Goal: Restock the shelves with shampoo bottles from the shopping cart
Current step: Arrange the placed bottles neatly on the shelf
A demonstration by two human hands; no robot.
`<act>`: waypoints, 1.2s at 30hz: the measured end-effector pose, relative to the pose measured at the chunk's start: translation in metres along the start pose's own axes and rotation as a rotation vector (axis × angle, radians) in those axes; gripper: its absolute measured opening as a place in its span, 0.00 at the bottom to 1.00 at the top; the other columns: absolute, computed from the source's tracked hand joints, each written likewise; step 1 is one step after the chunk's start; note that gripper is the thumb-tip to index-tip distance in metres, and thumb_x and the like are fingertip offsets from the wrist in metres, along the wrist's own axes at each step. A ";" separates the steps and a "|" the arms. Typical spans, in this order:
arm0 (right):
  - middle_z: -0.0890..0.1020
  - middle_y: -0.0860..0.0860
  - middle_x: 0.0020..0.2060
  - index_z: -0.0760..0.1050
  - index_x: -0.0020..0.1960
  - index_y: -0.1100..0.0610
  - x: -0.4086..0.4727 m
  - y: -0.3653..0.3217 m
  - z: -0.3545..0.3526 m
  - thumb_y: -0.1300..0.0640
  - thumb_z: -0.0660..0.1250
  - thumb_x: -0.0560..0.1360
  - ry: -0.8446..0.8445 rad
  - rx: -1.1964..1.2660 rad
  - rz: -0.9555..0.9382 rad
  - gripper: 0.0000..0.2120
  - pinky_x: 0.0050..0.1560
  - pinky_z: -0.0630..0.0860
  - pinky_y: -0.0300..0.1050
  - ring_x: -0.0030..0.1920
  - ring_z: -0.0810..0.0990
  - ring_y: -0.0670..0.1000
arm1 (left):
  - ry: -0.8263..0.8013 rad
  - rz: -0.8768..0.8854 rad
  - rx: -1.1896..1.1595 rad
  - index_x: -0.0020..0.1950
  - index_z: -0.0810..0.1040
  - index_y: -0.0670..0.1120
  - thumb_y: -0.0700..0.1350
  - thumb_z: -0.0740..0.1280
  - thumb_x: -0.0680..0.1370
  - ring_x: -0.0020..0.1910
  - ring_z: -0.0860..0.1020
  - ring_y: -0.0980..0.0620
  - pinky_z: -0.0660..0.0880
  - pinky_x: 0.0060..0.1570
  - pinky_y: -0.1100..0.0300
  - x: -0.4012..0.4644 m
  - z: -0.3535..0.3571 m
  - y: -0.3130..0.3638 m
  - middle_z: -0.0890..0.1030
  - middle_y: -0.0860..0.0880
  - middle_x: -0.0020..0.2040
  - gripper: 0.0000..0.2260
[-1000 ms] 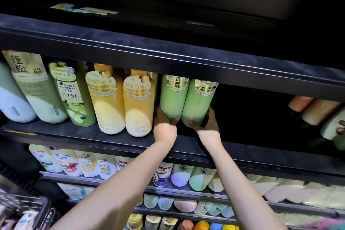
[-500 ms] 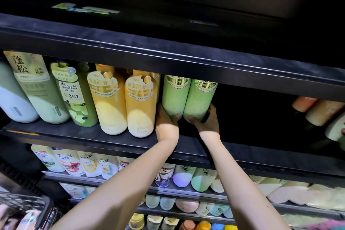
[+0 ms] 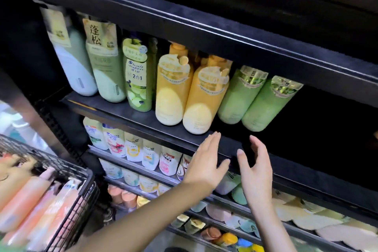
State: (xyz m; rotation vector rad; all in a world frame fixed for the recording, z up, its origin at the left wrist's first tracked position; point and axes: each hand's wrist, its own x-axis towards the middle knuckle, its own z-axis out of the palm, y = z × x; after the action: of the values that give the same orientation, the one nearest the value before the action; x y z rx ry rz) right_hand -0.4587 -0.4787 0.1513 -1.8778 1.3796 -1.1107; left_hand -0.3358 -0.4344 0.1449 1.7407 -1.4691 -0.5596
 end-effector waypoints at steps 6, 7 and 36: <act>0.72 0.45 0.66 0.70 0.68 0.54 -0.066 -0.039 0.078 0.49 0.58 0.75 -0.436 -0.055 -0.247 0.22 0.68 0.62 0.37 0.68 0.67 0.41 | 0.057 -0.036 0.418 0.75 0.60 0.46 0.53 0.57 0.77 0.72 0.64 0.51 0.59 0.72 0.54 -0.112 -0.074 -0.118 0.65 0.49 0.74 0.27; 0.72 0.44 0.66 0.70 0.68 0.53 -0.075 -0.044 0.098 0.51 0.60 0.76 -0.524 -0.044 -0.260 0.21 0.68 0.61 0.37 0.68 0.66 0.39 | 0.056 -0.115 0.453 0.72 0.64 0.44 0.53 0.59 0.75 0.68 0.71 0.48 0.68 0.67 0.53 -0.132 -0.088 -0.141 0.71 0.46 0.69 0.27; 0.64 0.62 0.71 0.48 0.75 0.65 -0.413 -0.081 0.550 0.41 0.63 0.76 -1.778 -0.861 -0.335 0.41 0.65 0.66 0.44 0.70 0.67 0.57 | 0.570 -1.206 -0.101 0.72 0.64 0.50 0.54 0.60 0.78 0.59 0.75 0.52 0.70 0.61 0.59 -0.420 -0.265 -0.353 0.75 0.52 0.61 0.23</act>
State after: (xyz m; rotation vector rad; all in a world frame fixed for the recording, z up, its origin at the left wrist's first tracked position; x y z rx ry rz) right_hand 0.0015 -0.0824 -0.1828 -2.3714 0.3352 1.2346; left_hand -0.0181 0.0539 -0.0343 2.3122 0.1088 -0.6054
